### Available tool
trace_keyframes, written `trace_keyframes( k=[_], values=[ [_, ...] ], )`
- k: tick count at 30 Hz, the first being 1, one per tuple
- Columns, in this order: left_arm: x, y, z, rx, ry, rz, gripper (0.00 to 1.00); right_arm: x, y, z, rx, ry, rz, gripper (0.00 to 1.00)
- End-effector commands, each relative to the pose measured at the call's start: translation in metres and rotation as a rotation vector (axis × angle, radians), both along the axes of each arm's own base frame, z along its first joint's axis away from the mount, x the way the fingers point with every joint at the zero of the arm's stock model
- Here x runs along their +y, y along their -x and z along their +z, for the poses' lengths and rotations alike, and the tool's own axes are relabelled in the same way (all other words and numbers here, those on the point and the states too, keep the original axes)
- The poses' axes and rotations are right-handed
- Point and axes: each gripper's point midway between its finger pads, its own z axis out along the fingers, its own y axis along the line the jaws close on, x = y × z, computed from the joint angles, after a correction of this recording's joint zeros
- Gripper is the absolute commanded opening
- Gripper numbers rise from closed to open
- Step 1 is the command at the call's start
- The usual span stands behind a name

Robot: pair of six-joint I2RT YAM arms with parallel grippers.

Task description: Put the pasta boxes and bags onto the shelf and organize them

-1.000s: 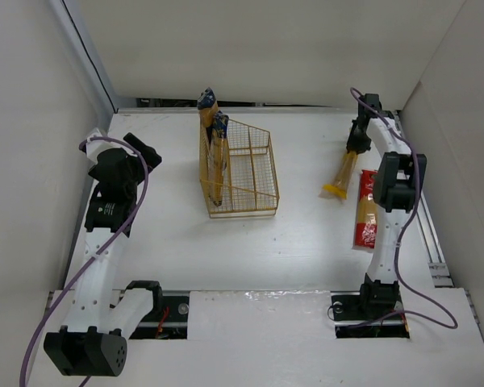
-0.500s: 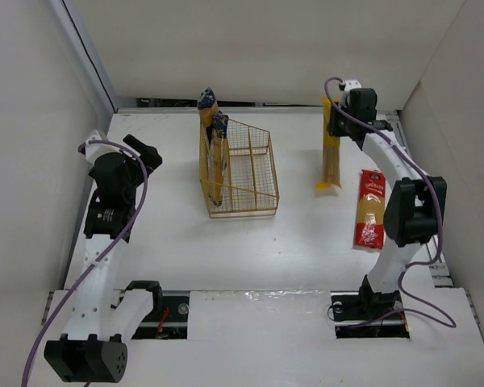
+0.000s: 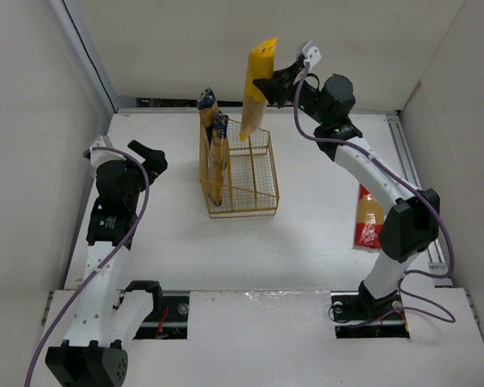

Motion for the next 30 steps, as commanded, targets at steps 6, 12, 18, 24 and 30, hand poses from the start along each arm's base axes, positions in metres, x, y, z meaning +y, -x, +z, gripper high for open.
trace_keyframes(
  k=[6, 12, 18, 24, 30],
  values=[
    [-0.009, 0.001, 0.023, -0.097, 0.021, -0.037, 1.00, 0.049, 0.021, 0.054, -0.250, -0.084, 0.161, 0.00],
    [-0.011, 0.000, 0.021, -0.098, 0.024, -0.049, 1.00, 0.076, 0.012, 0.013, -0.194, -0.016, 0.264, 0.00],
    [-0.013, 0.000, 0.018, -0.098, 0.026, -0.058, 1.00, 0.096, 0.011, -0.044, -0.093, 0.034, 0.303, 0.00],
    [-0.015, 0.000, 0.018, -0.098, 0.028, -0.067, 1.00, 0.098, 0.011, -0.074, -0.026, 0.051, 0.291, 0.70],
    [-0.015, 0.003, 0.024, -0.116, 0.028, -0.068, 1.00, 0.079, 0.017, -0.049, -0.028, 0.028, 0.222, 1.00]
  ],
)
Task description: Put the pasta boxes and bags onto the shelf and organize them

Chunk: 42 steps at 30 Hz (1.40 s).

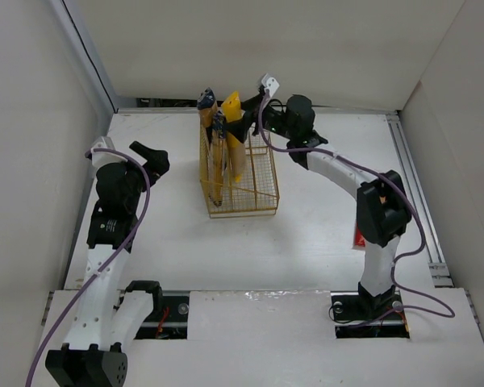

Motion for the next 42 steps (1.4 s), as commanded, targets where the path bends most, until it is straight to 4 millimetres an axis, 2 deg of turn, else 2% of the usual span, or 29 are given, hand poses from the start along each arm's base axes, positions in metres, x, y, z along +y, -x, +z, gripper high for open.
trace_keyframes(
  k=[1, 3, 5, 6, 7, 8, 10, 11, 12, 13, 14, 15, 16, 17, 18, 19, 20, 21, 24, 25, 26, 27, 28, 31, 32, 38, 42],
  values=[
    [-0.004, 0.002, 0.020, -0.079, 0.013, -0.015, 1.00, -0.017, 0.023, 0.088, -0.168, -0.097, -0.027, 1.00],
    [-0.004, 0.002, 0.020, -0.079, 0.013, -0.015, 1.00, -0.026, 0.019, 0.097, -0.149, -0.103, -0.096, 1.00],
    [-0.004, 0.002, 0.020, -0.079, 0.013, -0.015, 1.00, -0.047, 0.018, 0.107, -0.103, -0.091, -0.187, 1.00],
    [-0.003, 0.004, 0.023, -0.088, 0.013, -0.015, 1.00, -0.064, 0.009, 0.107, -0.074, -0.088, -0.284, 1.00],
    [-0.005, 0.004, 0.023, -0.088, 0.015, -0.024, 1.00, -0.078, 0.019, 0.115, -0.067, -0.093, -0.328, 1.00],
    [-0.005, 0.004, 0.023, -0.088, 0.015, -0.024, 1.00, -0.097, 0.017, 0.108, -0.015, -0.076, -0.402, 1.00],
    [-0.005, 0.006, 0.026, -0.099, 0.015, -0.024, 1.00, -0.155, 0.006, 0.099, 0.088, -0.093, -0.661, 1.00],
    [-0.005, 0.006, 0.026, -0.099, 0.015, -0.024, 1.00, -0.183, 0.019, 0.082, 0.211, -0.079, -0.748, 1.00],
    [-0.005, 0.006, 0.026, -0.099, 0.015, -0.024, 1.00, -0.208, 0.022, 0.070, 0.275, -0.066, -0.829, 1.00],
    [-0.005, 0.006, 0.026, -0.099, 0.015, -0.024, 1.00, -0.255, 0.020, 0.056, 0.337, -0.058, -0.967, 1.00],
    [-0.005, 0.006, 0.026, -0.099, 0.015, -0.024, 1.00, -0.280, 0.029, 0.045, 0.398, -0.043, -1.032, 1.00],
    [-0.010, 0.007, 0.024, -0.090, 0.017, -0.043, 1.00, -0.306, 0.042, 0.003, 0.539, 0.061, -1.098, 1.00],
    [-0.010, 0.007, 0.024, -0.090, 0.017, -0.044, 1.00, -0.347, 0.047, -0.013, 0.604, 0.088, -1.193, 1.00],
    [-0.013, 0.008, 0.024, -0.090, 0.017, -0.053, 1.00, -0.364, 0.056, -0.031, 0.673, 0.124, -1.225, 1.00],
    [-0.013, 0.008, 0.024, -0.090, 0.017, -0.053, 1.00, -0.383, 0.072, -0.065, 0.778, 0.203, -1.268, 1.00],
    [-0.016, 0.006, 0.016, -0.070, 0.017, -0.062, 1.00, -0.397, 0.079, -0.080, 0.818, 0.227, -1.285, 1.00],
    [-0.016, 0.006, 0.016, -0.070, 0.017, -0.062, 1.00, -0.420, 0.085, -0.093, 0.859, 0.226, -1.323, 1.00],
    [-0.016, 0.005, 0.011, -0.052, 0.016, -0.062, 1.00, -0.429, 0.097, -0.117, 0.917, 0.259, -1.329, 1.00],
    [-0.018, 0.004, 0.006, -0.030, 0.017, -0.072, 1.00, -0.453, 0.110, -0.148, 0.986, 0.284, -1.355, 1.00],
    [-0.018, 0.005, 0.001, -0.021, 0.017, -0.072, 1.00, -0.457, 0.114, -0.165, 1.022, 0.311, -1.355, 1.00],
    [-0.018, 0.005, 0.001, -0.020, 0.017, -0.072, 1.00, -0.460, 0.117, -0.174, 1.043, 0.330, -1.356, 1.00],
    [-0.018, 0.005, 0.001, -0.020, 0.017, -0.072, 1.00, -0.459, 0.113, -0.179, 1.055, 0.322, -1.327, 1.00],
    [-0.016, 0.004, 0.001, -0.021, 0.015, -0.063, 1.00, -0.456, 0.115, -0.197, 1.108, 0.344, -1.304, 1.00],
    [-0.016, 0.003, -0.002, -0.011, 0.014, -0.063, 1.00, -0.456, 0.112, -0.218, 1.142, 0.389, -1.275, 1.00],
    [-0.016, 0.003, -0.002, -0.011, 0.005, -0.065, 1.00, -0.454, 0.113, -0.231, 1.175, 0.413, -1.253, 1.00],
    [-0.014, 0.001, -0.005, -0.002, 0.003, -0.056, 1.00, -0.448, 0.102, -0.251, 1.199, 0.416, -1.188, 1.00],
    [-0.013, 0.001, -0.005, -0.003, 0.000, -0.046, 1.00, -0.460, 0.109, -0.267, 1.243, 0.463, -1.263, 0.98]
  ],
)
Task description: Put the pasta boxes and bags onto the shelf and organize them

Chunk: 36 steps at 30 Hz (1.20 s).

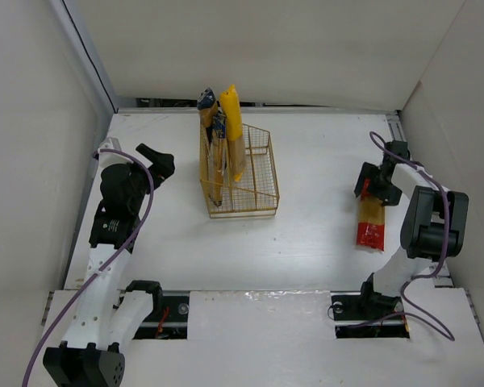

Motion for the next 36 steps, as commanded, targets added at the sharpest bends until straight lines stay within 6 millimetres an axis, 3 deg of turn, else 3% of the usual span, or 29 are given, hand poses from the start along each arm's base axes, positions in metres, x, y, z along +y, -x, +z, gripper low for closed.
trace_keyframes(
  k=[1, 2, 5, 7, 9, 10, 13, 14, 15, 17, 18, 19, 20, 23, 24, 25, 27, 32, 36],
  values=[
    [0.003, -0.003, 0.005, -0.027, -0.005, 0.016, 1.00, -0.007, -0.012, -0.001, -0.018, 0.029, -0.015, 0.95],
    [0.003, -0.003, 0.005, -0.027, -0.005, 0.016, 1.00, -0.007, -0.012, -0.001, -0.018, 0.029, -0.015, 0.91],
    [0.003, -0.003, 0.005, -0.027, -0.005, 0.016, 1.00, -0.005, -0.014, 0.002, -0.050, 0.027, -0.011, 0.55],
    [0.003, -0.003, 0.005, -0.027, -0.005, 0.016, 1.00, -0.001, -0.017, 0.014, -0.102, 0.012, 0.001, 0.38],
    [0.003, -0.003, 0.005, -0.027, -0.005, 0.016, 1.00, 0.002, -0.022, 0.024, -0.152, 0.010, 0.037, 0.30],
    [0.003, -0.001, 0.008, -0.037, -0.004, 0.016, 1.00, 0.004, -0.021, 0.027, -0.169, 0.006, 0.052, 0.21],
    [0.003, -0.001, 0.008, -0.037, -0.004, 0.016, 1.00, 0.017, -0.031, 0.057, -0.296, -0.020, 0.155, 0.04],
    [0.003, -0.001, 0.008, -0.037, -0.004, 0.016, 1.00, 0.022, -0.034, 0.079, -0.367, -0.011, 0.204, 0.00],
    [0.003, -0.001, 0.008, -0.037, -0.004, 0.016, 1.00, 0.026, -0.038, 0.093, -0.427, -0.013, 0.242, 0.00],
    [0.003, 0.000, 0.011, -0.046, -0.003, 0.016, 1.00, 0.055, -0.044, 0.123, -0.539, -0.055, 0.363, 0.00],
    [0.003, 0.001, 0.006, -0.037, -0.004, 0.016, 1.00, 0.064, -0.048, 0.158, -0.646, -0.032, 0.416, 0.00],
    [0.003, 0.001, 0.006, -0.037, -0.004, 0.016, 1.00, 0.075, -0.049, 0.178, -0.701, -0.032, 0.464, 0.00],
    [0.003, 0.002, 0.009, -0.046, -0.003, 0.016, 1.00, 0.096, -0.050, 0.216, -0.809, -0.030, 0.535, 0.00],
    [0.003, 0.002, 0.009, -0.046, -0.003, 0.016, 1.00, 0.135, -0.043, 0.273, -0.968, -0.035, 0.668, 0.00],
    [0.003, 0.004, 0.012, -0.055, -0.002, 0.016, 1.00, 0.160, -0.038, 0.289, -1.014, -0.059, 0.737, 0.00],
    [0.003, 0.003, 0.014, -0.064, -0.002, 0.016, 1.00, 0.173, -0.035, 0.318, -1.088, -0.053, 0.773, 0.00],
    [0.003, 0.003, 0.009, -0.055, -0.002, 0.016, 1.00, 0.211, -0.023, 0.344, -1.152, -0.097, 0.854, 0.00],
    [0.003, 0.005, 0.012, -0.064, -0.002, 0.016, 1.00, 0.281, 0.012, 0.418, -1.401, -0.169, 1.025, 0.00],
    [0.003, 0.005, 0.012, -0.064, -0.002, 0.016, 1.00, 0.329, 0.022, 0.435, -1.472, -0.231, 1.114, 0.00]
  ],
)
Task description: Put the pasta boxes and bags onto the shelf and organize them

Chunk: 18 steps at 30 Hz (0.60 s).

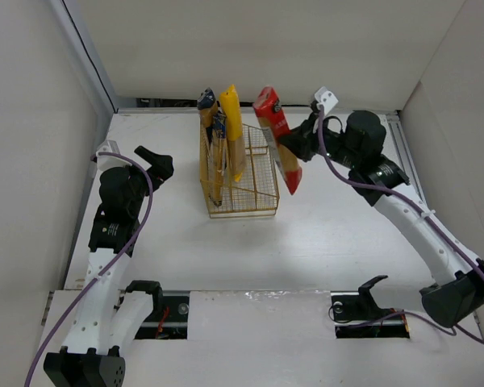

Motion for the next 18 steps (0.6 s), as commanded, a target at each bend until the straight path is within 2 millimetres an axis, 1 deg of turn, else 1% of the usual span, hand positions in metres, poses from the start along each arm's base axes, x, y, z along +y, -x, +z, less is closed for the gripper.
trace_keyframes(
  k=[1, 2, 3, 4, 5, 6, 8, 9, 10, 11, 12, 13, 14, 16, 17, 18],
  values=[
    [0.001, 0.000, 0.011, -0.049, 0.000, 0.004, 1.00, 0.029, 0.010, 0.104, -0.324, -0.148, 0.078, 0.00],
    [0.001, 0.000, 0.011, -0.049, 0.000, 0.004, 1.00, 0.042, 0.015, 0.106, -0.327, -0.157, 0.109, 0.00],
    [0.001, -0.001, 0.015, -0.059, 0.001, 0.004, 1.00, 0.051, 0.011, 0.110, -0.342, -0.168, 0.123, 0.00],
    [0.001, -0.001, 0.015, -0.059, 0.001, 0.004, 1.00, 0.059, 0.012, 0.113, -0.351, -0.174, 0.145, 0.00],
    [0.001, -0.001, 0.015, -0.059, 0.001, 0.004, 1.00, 0.071, 0.018, 0.115, -0.361, -0.185, 0.181, 0.00],
    [0.000, 0.000, 0.014, -0.049, 0.009, 0.006, 1.00, 0.080, 0.014, 0.117, -0.362, -0.200, 0.195, 0.00],
    [0.000, 0.000, 0.013, -0.049, 0.009, 0.006, 1.00, 0.093, 0.014, 0.120, -0.373, -0.210, 0.223, 0.00],
    [0.000, 0.000, 0.013, -0.049, 0.009, 0.006, 1.00, 0.101, 0.014, 0.117, -0.370, -0.211, 0.237, 0.00],
    [0.000, 0.002, 0.016, -0.058, 0.010, 0.006, 1.00, 0.106, 0.008, 0.116, -0.375, -0.224, 0.238, 0.00],
    [0.001, 0.002, 0.014, -0.049, 0.009, 0.006, 1.00, 0.113, 0.011, 0.115, -0.382, -0.227, 0.267, 0.00],
    [0.001, 0.002, 0.014, -0.049, 0.009, 0.006, 1.00, 0.118, 0.011, 0.110, -0.373, -0.236, 0.292, 0.00],
    [0.001, 0.002, 0.014, -0.049, 0.009, 0.006, 1.00, 0.126, 0.006, 0.101, -0.376, -0.235, 0.309, 0.00],
    [0.001, 0.002, 0.014, -0.049, 0.009, 0.006, 1.00, 0.129, 0.005, 0.098, -0.381, -0.235, 0.325, 0.00],
    [0.001, 0.002, 0.014, -0.049, 0.009, 0.006, 1.00, 0.140, 0.009, 0.085, -0.392, -0.230, 0.396, 0.00],
    [0.001, 0.002, 0.014, -0.049, 0.009, 0.006, 1.00, 0.146, 0.005, 0.073, -0.384, -0.251, 0.410, 0.00],
    [0.001, 0.002, 0.014, -0.049, 0.009, 0.006, 1.00, 0.149, 0.003, 0.067, -0.375, -0.255, 0.411, 0.00]
  ],
)
